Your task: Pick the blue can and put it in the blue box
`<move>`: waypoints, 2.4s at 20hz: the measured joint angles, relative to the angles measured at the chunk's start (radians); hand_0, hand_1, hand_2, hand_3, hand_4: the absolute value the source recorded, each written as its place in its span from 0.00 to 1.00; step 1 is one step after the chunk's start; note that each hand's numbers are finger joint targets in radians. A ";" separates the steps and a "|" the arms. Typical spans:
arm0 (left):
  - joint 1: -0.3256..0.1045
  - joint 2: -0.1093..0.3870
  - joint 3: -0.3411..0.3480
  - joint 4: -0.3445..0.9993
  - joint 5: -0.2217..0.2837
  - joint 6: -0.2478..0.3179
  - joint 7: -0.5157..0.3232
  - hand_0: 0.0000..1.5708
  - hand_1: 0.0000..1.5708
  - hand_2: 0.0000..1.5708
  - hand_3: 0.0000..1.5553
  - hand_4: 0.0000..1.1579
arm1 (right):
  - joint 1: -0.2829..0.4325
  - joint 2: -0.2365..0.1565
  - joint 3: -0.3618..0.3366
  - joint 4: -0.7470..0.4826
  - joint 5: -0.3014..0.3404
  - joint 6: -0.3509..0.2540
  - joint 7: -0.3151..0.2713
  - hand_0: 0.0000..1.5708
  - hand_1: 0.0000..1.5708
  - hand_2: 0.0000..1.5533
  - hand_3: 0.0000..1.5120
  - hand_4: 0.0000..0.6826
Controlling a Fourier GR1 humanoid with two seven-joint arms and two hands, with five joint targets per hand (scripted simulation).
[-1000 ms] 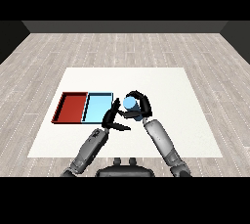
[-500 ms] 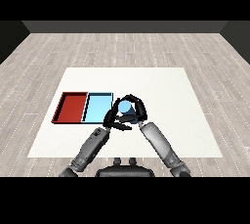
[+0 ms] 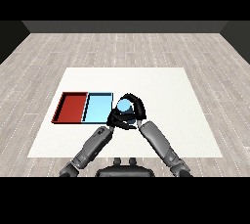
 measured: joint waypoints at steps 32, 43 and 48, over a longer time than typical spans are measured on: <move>-0.113 0.008 -0.114 0.213 0.302 0.146 -0.297 1.00 1.00 1.00 0.99 0.97 | 0.014 -0.013 0.049 -0.004 -0.158 0.027 -0.057 0.00 0.00 0.00 0.00 0.00; -0.092 0.009 -0.052 0.191 0.225 0.152 -0.265 1.00 1.00 1.00 0.99 1.00 | 0.071 -0.017 -0.043 -0.078 -0.143 0.088 -0.052 0.00 0.00 0.00 0.00 0.00; -0.118 0.023 -0.006 0.227 0.197 0.162 -0.268 1.00 1.00 1.00 0.98 1.00 | 0.160 -0.051 -0.138 -0.163 -0.216 0.149 -0.123 0.00 0.00 0.00 0.00 0.00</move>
